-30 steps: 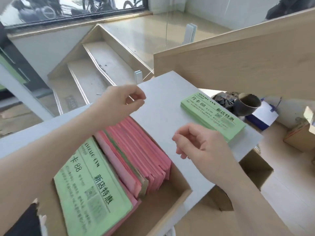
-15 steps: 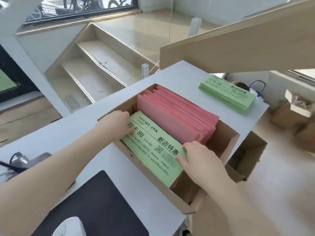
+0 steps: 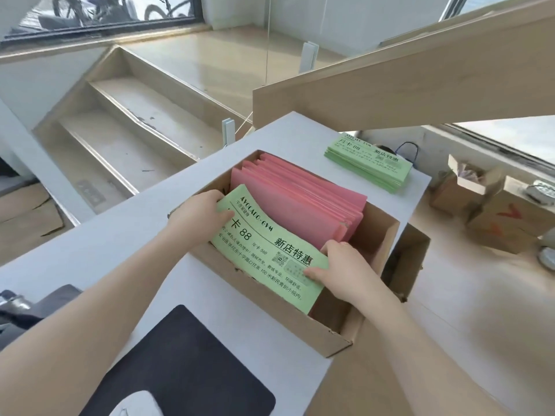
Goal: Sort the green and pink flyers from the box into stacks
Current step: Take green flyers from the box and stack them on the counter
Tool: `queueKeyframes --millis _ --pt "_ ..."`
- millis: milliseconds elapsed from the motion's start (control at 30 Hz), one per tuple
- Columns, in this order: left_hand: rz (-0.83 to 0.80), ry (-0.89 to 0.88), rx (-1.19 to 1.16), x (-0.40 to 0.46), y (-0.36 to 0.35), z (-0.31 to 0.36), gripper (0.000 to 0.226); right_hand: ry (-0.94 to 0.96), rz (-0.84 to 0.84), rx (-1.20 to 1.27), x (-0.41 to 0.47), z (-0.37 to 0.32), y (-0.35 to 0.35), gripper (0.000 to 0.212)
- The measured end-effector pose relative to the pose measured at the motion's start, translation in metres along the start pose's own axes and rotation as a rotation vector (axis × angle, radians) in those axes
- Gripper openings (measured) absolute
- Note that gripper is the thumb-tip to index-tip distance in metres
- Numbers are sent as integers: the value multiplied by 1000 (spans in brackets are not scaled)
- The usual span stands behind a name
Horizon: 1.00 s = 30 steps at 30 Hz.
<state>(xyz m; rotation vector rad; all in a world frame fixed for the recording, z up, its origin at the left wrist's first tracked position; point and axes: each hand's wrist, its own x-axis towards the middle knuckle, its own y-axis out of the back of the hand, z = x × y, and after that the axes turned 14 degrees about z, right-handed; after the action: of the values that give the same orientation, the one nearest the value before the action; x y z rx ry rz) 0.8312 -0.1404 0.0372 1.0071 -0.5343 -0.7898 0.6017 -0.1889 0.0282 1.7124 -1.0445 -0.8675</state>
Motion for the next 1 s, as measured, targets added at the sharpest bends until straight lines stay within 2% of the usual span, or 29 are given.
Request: queueKeyframes --millis 133,200,300,400,533,633,733,867,933,1000 --pt "-73 -29 -205 -7 10 -1 23 -24 21 38 4 2 0 45" --pt "-75 -11 -404 -12 16 -2 22 -25 44 49 4 3 1 45" --pt "-97 11 -702 -18 28 -3 26 -13 91 97 2 5 4 35" --pt "-116 11 -816 -20 34 -4 25 28 154 192 1 6 9 23" --pt "-93 12 -739 -22 27 -2 26 88 218 128 -7 4 6 24" --pt "-36 -10 -518 -21 18 1 22 160 236 -13 -10 4 1 25" --pt "-19 -6 -363 -18 15 3 25 162 234 44 -6 6 -2 27" --pt "-13 -41 -244 -16 15 4 31 111 173 265 -2 8 4 14" --pt "11 -71 -199 -16 14 4 29 68 69 584 -4 10 10 14" --pt "42 -68 -272 -14 13 2 26 53 24 833 -8 16 16 16"
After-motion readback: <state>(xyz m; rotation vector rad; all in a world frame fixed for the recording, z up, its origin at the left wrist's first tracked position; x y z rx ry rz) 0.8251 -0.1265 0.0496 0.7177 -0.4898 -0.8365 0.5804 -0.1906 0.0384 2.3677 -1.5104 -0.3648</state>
